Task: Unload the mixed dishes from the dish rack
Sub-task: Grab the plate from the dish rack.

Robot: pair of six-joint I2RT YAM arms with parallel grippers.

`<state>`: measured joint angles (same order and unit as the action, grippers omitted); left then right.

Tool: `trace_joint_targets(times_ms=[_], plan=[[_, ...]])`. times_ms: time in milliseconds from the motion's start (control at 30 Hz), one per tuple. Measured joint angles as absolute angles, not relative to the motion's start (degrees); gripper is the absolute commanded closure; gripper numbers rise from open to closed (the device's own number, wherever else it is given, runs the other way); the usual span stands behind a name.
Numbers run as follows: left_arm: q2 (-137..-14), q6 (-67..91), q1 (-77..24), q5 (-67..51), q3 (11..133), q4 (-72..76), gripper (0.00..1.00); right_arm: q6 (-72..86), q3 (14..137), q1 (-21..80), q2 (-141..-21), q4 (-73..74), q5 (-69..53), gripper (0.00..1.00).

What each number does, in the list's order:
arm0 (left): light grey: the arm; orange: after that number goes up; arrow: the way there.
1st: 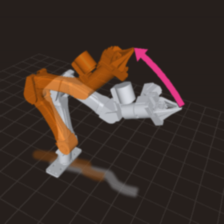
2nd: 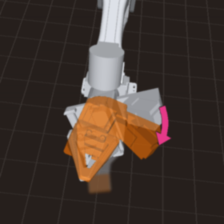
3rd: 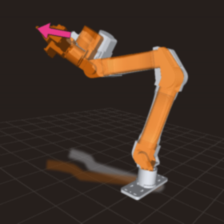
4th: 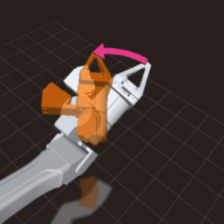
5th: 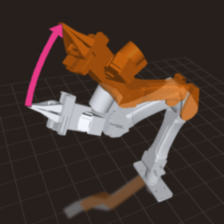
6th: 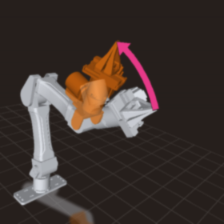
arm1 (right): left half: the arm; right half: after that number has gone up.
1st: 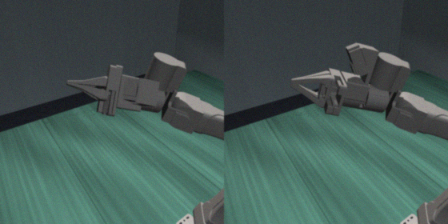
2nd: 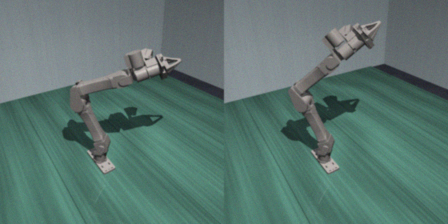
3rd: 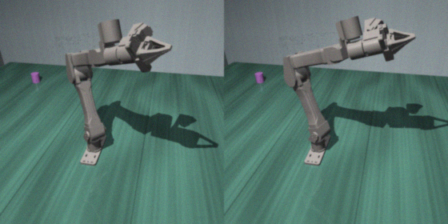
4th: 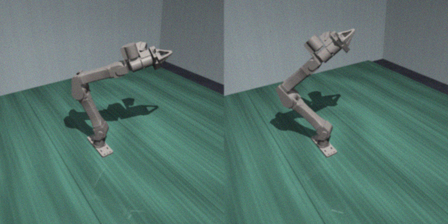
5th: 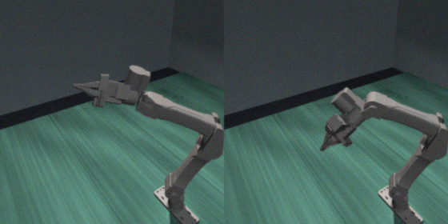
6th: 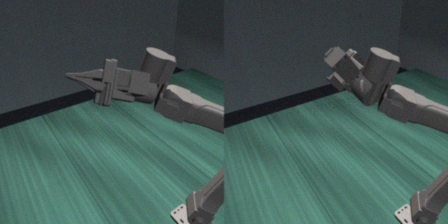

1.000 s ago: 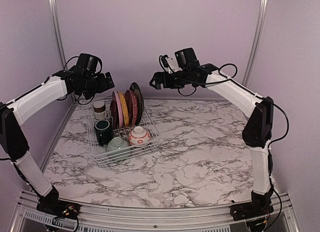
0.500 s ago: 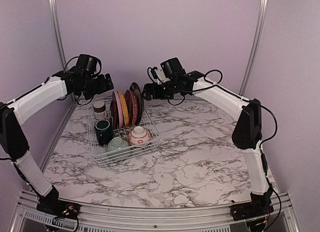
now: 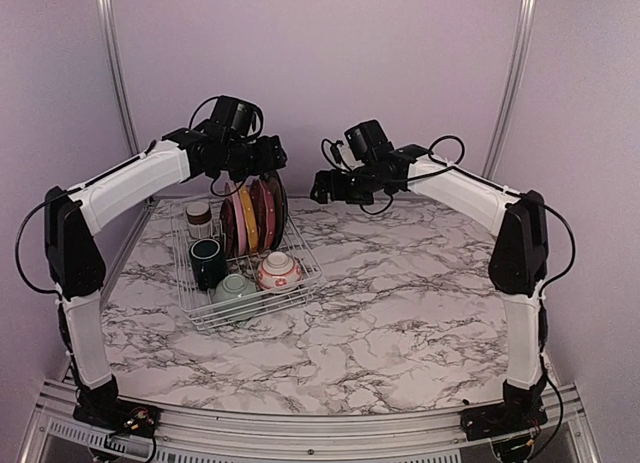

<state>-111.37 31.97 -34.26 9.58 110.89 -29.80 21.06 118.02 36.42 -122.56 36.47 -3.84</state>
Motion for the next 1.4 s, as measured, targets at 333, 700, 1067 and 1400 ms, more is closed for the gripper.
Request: trace_joint_targets(times_ms=[333, 700, 1067, 1400], plan=[[-117.7, 35.1, -37.3, 13.8, 113.7, -32.2, 0.29, 21.5, 113.4, 34.2, -117.1, 34.2, -2.5, 0.07], [-122.6, 37.7, -37.9, 14.8, 116.3, -33.2, 0.42, 21.7, 110.8, 33.7, -116.2, 33.4, -1.9, 0.08], [-125.0, 40.1, -38.1, 16.2, 118.1, -35.1, 0.55, 22.3, 108.5, 33.5, -115.0, 33.2, -1.0, 0.08], [-125.1, 41.9, -38.1, 16.6, 120.4, -35.8, 0.69, 22.5, 107.0, 33.4, -112.2, 33.0, -0.9, 0.08]])
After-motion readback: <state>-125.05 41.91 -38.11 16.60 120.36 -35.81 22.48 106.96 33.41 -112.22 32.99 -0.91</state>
